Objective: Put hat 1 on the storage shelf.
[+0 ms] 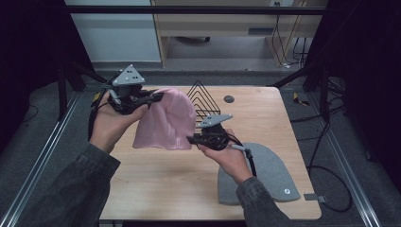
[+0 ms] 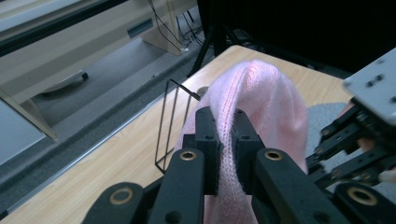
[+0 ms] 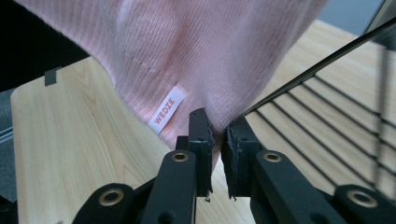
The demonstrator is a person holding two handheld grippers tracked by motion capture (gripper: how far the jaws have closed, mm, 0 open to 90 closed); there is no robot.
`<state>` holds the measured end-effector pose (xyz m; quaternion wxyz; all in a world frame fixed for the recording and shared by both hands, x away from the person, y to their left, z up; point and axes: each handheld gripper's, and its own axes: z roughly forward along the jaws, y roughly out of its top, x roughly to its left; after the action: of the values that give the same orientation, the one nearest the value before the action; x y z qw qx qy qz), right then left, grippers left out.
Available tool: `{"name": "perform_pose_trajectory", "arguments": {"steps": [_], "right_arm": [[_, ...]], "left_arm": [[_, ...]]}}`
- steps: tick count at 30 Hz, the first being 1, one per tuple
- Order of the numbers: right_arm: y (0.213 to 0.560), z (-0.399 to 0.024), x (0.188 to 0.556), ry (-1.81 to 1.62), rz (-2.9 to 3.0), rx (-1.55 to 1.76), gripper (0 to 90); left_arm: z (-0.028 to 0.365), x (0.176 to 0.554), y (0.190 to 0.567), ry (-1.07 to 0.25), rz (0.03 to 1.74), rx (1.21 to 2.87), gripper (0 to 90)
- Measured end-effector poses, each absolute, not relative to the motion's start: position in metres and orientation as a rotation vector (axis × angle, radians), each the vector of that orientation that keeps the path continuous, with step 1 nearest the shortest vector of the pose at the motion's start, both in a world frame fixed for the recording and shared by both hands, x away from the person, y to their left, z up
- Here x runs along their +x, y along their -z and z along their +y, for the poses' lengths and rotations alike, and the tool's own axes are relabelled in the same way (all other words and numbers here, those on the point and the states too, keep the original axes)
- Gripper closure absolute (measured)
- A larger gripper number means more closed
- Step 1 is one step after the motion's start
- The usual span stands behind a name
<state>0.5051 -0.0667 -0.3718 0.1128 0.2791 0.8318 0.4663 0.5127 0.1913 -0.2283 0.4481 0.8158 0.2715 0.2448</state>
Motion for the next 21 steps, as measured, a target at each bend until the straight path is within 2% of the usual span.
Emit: {"name": "perform_pose_trajectory", "arguments": {"steps": [21], "right_arm": [[0.304,-0.101,0.538,-1.348,2.426,0.801,83.9]], "left_arm": [[0.175,0.564,0.191,-0.579,0.7,1.987,84.0]]}}
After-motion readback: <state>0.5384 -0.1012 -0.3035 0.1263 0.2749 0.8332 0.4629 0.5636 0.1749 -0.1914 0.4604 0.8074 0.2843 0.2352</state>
